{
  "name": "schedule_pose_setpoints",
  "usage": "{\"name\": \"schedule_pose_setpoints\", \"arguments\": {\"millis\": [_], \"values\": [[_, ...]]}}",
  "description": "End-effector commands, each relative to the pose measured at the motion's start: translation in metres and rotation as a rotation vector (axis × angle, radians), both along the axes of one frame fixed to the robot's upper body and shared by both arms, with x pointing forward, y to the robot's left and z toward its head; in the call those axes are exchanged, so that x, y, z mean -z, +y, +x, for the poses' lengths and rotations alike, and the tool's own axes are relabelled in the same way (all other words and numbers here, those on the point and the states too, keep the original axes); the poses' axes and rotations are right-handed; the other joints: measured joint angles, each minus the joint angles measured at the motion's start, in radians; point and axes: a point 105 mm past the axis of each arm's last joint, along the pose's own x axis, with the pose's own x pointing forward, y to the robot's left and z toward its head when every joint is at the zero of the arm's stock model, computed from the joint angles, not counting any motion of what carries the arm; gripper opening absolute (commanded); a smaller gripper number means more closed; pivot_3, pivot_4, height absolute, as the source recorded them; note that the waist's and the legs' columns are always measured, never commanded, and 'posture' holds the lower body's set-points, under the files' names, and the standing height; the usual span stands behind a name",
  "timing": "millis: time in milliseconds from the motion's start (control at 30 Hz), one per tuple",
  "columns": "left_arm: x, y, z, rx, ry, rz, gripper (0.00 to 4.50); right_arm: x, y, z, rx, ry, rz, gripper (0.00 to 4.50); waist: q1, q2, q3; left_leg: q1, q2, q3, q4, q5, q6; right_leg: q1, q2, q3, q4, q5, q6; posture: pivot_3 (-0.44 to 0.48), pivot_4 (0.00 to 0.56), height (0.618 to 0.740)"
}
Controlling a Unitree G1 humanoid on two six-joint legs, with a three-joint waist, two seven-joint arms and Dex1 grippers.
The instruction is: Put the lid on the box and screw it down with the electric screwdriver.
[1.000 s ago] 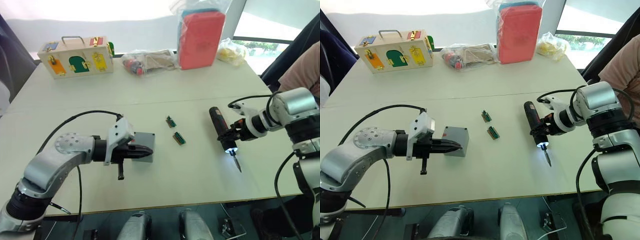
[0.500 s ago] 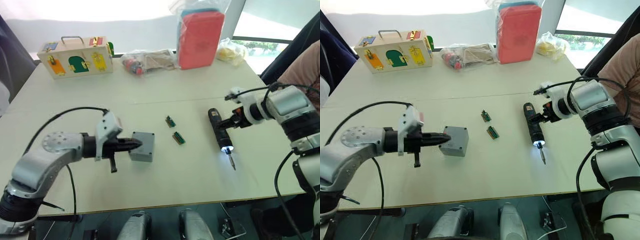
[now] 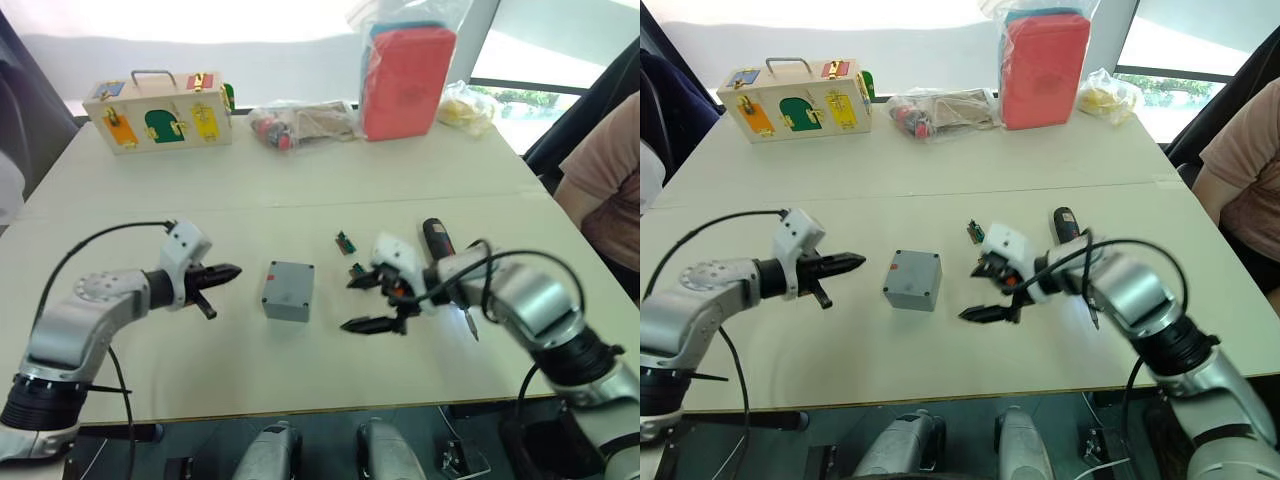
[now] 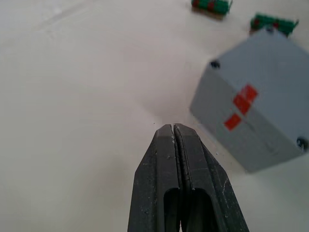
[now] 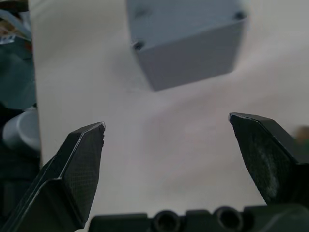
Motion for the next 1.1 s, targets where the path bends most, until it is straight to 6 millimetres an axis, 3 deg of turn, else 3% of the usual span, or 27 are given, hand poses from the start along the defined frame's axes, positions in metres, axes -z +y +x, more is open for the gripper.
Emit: {"name": "schedule_pose_setpoints", "arguments": {"millis": [33, 267, 467, 600, 700, 933, 1100], "values": [[-0.004, -0.012, -0.003, 0.027, -0.051, 0.015, 0.0, -0.009, 0.012, 0.004, 0.021, -0.078, 0.026, 4.34, 0.002, 0.0, 0.0, 0.0, 0.0, -0.001, 0.0, 0.001, -0.002, 0.0, 0.0, 0.0, 0.0, 0.0, 0.0, 0.0, 0.15, 0.74], [0.006, -0.02, -0.01, 0.07, -0.021, 0.023, 0.0, -0.001, 0.031, 0.004, 0.016, -0.054, 0.052, 4.34, -0.002, 0.0, 0.0, 0.0, 0.001, -0.001, -0.001, 0.002, -0.003, -0.001, 0.001, -0.001, 0.0, 0.0, 0.0, 0.0, 0.15, 0.74], [0.003, -0.042, 0.011, 0.145, -0.064, 0.02, 0.0, -0.007, 0.051, -0.016, -0.066, 0.115, 0.17, 4.34, 0.003, -0.001, 0.0, 0.0, 0.001, -0.002, -0.001, 0.002, -0.003, 0.0, 0.001, -0.002, 0.0, 0.0, 0.0, 0.0, 0.15, 0.74], [-0.001, -0.045, 0.021, 0.174, -0.084, 0.026, 0.0, -0.013, 0.052, -0.023, -0.092, 0.141, 0.177, 4.34, -0.002, -0.001, 0.0, 0.0, 0.0, -0.002, 0.0, 0.002, -0.003, 0.0, 0.001, -0.003, 0.0, 0.0, 0.0, 0.0, 0.15, 0.74], [-0.002, -0.034, 0.028, 0.154, -0.098, 0.068, 0.0, -0.012, 0.044, -0.024, -0.089, 0.112, 0.135, 4.34, -0.004, -0.001, 0.0, 0.0, 0.001, -0.002, -0.001, 0.002, -0.003, 0.0, 0.001, -0.003, 0.0, 0.0, 0.0, 0.0, 0.15, 0.74], [-0.009, 0.003, 0.023, 0.087, -0.098, 0.135, 0.0, -0.017, 0.015, 0.003, -0.042, -0.083, 0.012, 4.34, -0.006, -0.001, 0.0, 0.0, 0.001, -0.001, -0.001, 0.002, -0.003, -0.001, 0.002, -0.003, 0.0, 0.0, 0.0, 0.0, 0.15, 0.74], [-0.003, 0.005, -0.016, 0.139, -0.01, 0.12, 0.0, -0.009, 0.015, 0.029, -0.053, -0.208, -0.03, 4.34, -0.009, -0.001, 0.0, 0.0, 0.002, 0.0, -0.002, 0.002, -0.003, -0.002, 0.002, -0.002, 0.001, 0.0, 0.0, 0.0, 0.15, 0.74]]}}
